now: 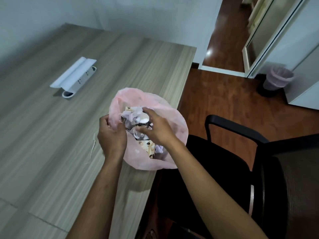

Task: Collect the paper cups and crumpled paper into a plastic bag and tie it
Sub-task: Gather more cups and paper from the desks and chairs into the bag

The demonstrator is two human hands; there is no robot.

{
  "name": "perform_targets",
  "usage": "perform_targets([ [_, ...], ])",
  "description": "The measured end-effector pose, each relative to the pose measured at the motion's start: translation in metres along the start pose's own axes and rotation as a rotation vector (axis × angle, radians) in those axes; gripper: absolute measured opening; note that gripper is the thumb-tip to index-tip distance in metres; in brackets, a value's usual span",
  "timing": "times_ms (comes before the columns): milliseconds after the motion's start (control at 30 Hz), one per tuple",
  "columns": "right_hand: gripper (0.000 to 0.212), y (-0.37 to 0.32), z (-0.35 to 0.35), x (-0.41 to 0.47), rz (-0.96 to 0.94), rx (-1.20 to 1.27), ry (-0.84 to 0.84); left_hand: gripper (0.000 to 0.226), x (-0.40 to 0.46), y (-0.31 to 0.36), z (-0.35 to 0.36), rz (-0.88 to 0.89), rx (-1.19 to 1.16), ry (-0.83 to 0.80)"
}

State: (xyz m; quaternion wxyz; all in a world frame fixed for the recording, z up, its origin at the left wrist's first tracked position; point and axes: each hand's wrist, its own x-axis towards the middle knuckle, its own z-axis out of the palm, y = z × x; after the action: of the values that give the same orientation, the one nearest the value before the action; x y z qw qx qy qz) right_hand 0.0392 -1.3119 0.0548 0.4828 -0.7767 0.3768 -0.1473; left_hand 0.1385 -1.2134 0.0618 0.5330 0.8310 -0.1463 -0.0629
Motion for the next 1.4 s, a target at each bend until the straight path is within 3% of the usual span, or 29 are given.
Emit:
perform_targets([
  [100,0.039,0.022,-0.017,-0.022,-0.024,0.167,0.262,0.023,0.0,0.002,0.002,0.021,0.002,-0.003],
  [200,0.014,0.06,-0.032,-0.048,0.023,0.078,0.593,0.027,-0.01,0.0,0.01,0.012,0.018,-0.026],
  [333,0.013,0.122,-0.037,-0.068,0.221,-0.004,0.806,0.031,-0.026,-0.009,0.022,0.011,0.032,-0.027],
  [433,0.021,0.181,-0.028,-0.086,0.421,-0.012,0.873,0.03,-0.031,-0.013,0.028,0.011,0.052,0.013],
  [500,0.025,0.228,-0.012,-0.1,0.597,-0.077,0.761,0.031,-0.032,-0.015,0.032,0.033,0.046,0.038],
  [633,0.052,0.3,0.024,-0.133,1.051,-0.215,0.134,0.033,-0.032,-0.024,0.039,0.112,0.047,0.089],
  [667,0.06,0.313,0.031,-0.142,1.119,-0.215,0.042,0.034,-0.032,-0.026,0.041,0.121,0.05,0.098],
  [800,0.074,0.356,0.051,-0.165,1.308,-0.295,-0.077,0.037,-0.031,-0.04,0.044,0.163,0.041,0.128],
  [933,0.05,0.38,0.062,-0.175,1.293,-0.317,0.008,0.037,-0.034,-0.049,0.046,0.167,0.03,0.127],
  [1100,0.04,0.388,0.061,-0.168,1.177,-0.409,-0.043,0.035,-0.04,-0.052,0.045,0.164,0.021,0.107],
  [1300,0.006,0.344,0.04,-0.149,0.984,-0.146,0.258,0.034,-0.044,-0.04,0.036,0.117,0.049,0.105],
  [1400,0.013,0.286,0.008,-0.131,0.798,0.026,0.491,0.034,-0.045,-0.033,0.03,0.088,0.052,0.091],
])
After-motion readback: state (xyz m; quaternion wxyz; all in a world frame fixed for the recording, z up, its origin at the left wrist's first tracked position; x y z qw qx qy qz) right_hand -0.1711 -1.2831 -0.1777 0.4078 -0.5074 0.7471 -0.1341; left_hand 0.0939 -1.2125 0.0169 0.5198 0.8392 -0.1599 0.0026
